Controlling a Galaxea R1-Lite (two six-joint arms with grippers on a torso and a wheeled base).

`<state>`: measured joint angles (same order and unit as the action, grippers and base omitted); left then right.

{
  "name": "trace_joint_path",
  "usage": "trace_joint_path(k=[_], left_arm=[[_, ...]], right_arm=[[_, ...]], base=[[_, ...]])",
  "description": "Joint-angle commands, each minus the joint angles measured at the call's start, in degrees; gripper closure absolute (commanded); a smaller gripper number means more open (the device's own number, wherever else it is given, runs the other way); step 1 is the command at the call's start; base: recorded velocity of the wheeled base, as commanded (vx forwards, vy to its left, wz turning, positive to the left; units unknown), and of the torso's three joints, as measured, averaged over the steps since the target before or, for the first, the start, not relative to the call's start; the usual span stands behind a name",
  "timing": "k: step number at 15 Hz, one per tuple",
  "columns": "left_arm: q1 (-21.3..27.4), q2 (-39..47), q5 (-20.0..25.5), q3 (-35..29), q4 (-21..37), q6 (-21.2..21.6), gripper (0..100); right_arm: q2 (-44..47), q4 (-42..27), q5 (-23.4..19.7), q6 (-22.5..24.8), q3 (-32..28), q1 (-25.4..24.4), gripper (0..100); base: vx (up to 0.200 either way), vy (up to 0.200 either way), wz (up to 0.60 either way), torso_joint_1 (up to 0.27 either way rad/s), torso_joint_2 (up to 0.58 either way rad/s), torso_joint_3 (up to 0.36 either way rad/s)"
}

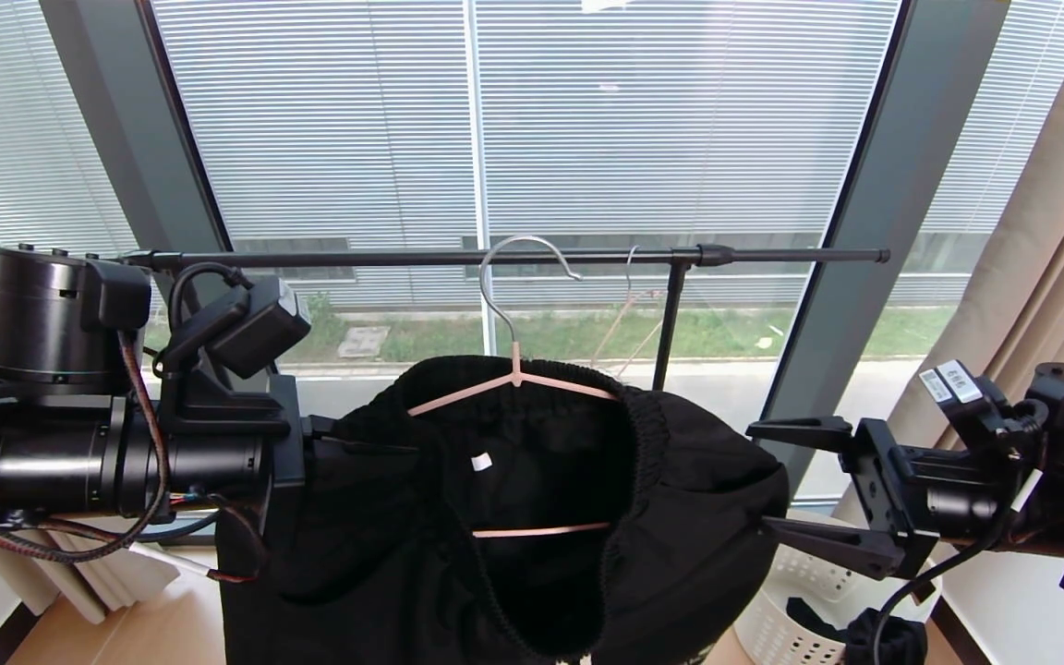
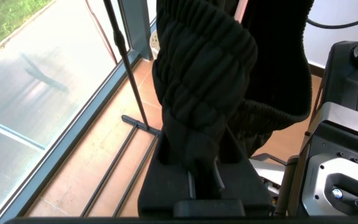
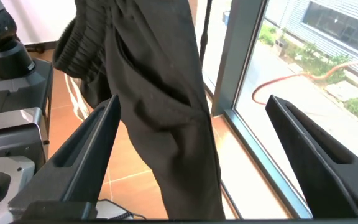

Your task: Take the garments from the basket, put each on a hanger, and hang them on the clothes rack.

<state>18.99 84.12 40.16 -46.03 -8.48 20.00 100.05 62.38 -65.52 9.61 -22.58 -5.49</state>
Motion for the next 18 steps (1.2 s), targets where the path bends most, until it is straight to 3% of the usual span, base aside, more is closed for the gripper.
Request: trace_joint_path(k=[1,10,14,15,18], left_arm=[[-0.01,-0.18,0.01,-0.02,-0.04,-0.05,100],[0.08,-2.38,0.10,0.06,0.05,-3.13,100],[0.08,-3.87,0.19,0.50,0.05,-4.54,100],[0.17,-4.13,0.19,0.86,-0.04,-4.98,100],[0.17,-4.75,0.19,0.94,0.05,-6.73,100]], right_arm=[[1.38,0.02,-0.04,0.06,1.04,0.21,0],[12.45,0.20,0.05,7.27,3.24,-1.02,0],[15.09,1.25,0.22,7.44,2.36,-1.81,0],[15.62,2.92,0.49,7.44,2.63,-2.25,100],[17.02,7.85,2.07,7.36,4.65,-2.16,100]], base=[[0.000,0.000,0.00,0.000,0.00,0.000],[0.000,0.000,0.00,0.000,0.00,0.000],[0.000,0.000,0.00,0.000,0.00,0.000],[0.000,0.000,0.00,0.000,0.00,0.000],[0.000,0.000,0.00,0.000,0.00,0.000]])
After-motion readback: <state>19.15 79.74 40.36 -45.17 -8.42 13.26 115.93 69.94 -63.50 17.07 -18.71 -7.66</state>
